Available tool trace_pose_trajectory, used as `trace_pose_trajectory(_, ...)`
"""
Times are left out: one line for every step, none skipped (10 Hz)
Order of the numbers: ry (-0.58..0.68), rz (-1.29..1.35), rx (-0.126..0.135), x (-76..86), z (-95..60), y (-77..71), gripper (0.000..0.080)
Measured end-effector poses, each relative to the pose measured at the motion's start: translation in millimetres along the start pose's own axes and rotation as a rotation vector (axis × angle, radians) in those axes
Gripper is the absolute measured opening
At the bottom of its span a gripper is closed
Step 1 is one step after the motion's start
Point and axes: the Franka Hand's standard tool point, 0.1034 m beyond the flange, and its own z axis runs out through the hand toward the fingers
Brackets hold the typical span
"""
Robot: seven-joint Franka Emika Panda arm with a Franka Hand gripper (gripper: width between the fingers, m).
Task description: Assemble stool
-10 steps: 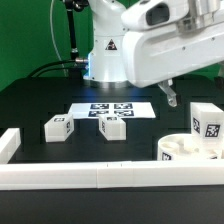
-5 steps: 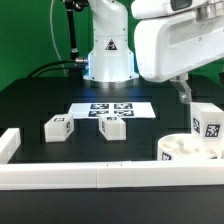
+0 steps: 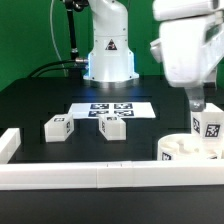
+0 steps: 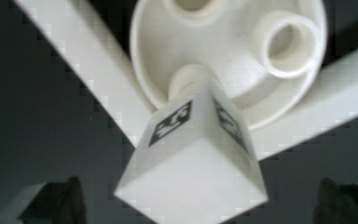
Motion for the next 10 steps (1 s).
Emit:
trace_pose_trajectory(-0.003,-0.093,-0.001,2.9,5.3,-2.3,0.0649)
trace_pose_trajectory(-0.008,-0.143,0.012,0.5,8.1,-3.7,0.0649)
trace_pose_trajectory(-0.008,-0.207,0.011,-0.8,7.5,-2.7,0.0649)
trace_pose_trajectory(-0.008,-0.273,0.012,-1.4,8.0,-2.7,0.0649)
trace_pose_trajectory(-0.006,-0.331,-0.002,-2.3,8.7,-0.3,0.0649)
trace_pose_trajectory(0.001,-0.419,-0.073,-4.8,11.2,8.4,0.0649)
trace_pose_trajectory(0.003,-0.494,-0.111,-6.1,16.5,11.7,0.0649)
trace_pose_trajectory(0.000,-0.525,-0.111,-5.4,20.8,12.9,0.0649)
trace_pose_trajectory(0.001,-0.512,-0.106,-5.7,24.2,12.5,0.0622)
trace_pose_trajectory(0.002,-0.495,-0.107,-5.7,23.7,12.8,0.0622)
